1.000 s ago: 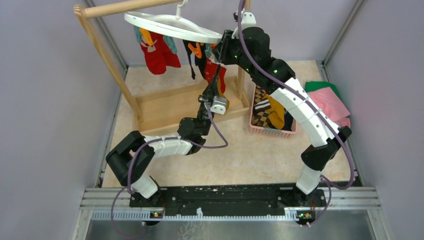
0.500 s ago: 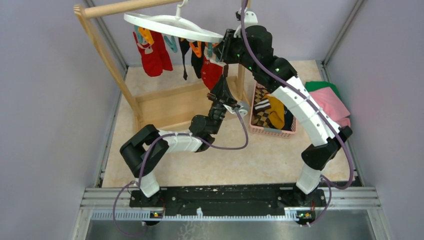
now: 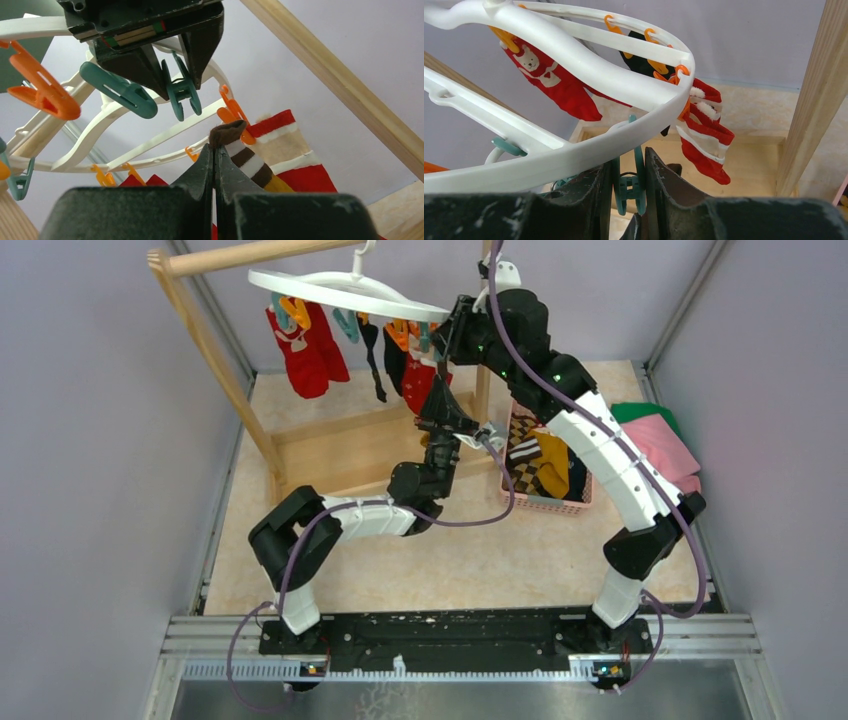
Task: Clip the socks to the hanger
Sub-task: Clamp the sock onto the hanger.
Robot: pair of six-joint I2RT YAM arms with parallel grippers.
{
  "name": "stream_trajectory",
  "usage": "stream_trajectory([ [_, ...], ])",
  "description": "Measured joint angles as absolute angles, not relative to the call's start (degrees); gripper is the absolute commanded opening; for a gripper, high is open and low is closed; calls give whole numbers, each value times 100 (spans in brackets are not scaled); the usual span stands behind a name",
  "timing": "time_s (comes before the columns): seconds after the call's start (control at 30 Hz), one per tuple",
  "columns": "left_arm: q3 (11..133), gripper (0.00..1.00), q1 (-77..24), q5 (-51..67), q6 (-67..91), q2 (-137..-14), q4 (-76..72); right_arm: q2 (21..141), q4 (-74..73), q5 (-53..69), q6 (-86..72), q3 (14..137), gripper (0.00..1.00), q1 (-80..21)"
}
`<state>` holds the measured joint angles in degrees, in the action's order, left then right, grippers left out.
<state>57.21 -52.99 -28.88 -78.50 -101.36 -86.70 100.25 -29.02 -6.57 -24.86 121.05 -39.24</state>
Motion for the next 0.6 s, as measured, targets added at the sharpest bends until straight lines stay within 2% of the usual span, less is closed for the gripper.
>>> stream_trajectory([
  [0.6,6313,0,-5332,-3638,-7964,-10541,-8654,10025,-2895,-609,-2641,12105,0,-3859],
])
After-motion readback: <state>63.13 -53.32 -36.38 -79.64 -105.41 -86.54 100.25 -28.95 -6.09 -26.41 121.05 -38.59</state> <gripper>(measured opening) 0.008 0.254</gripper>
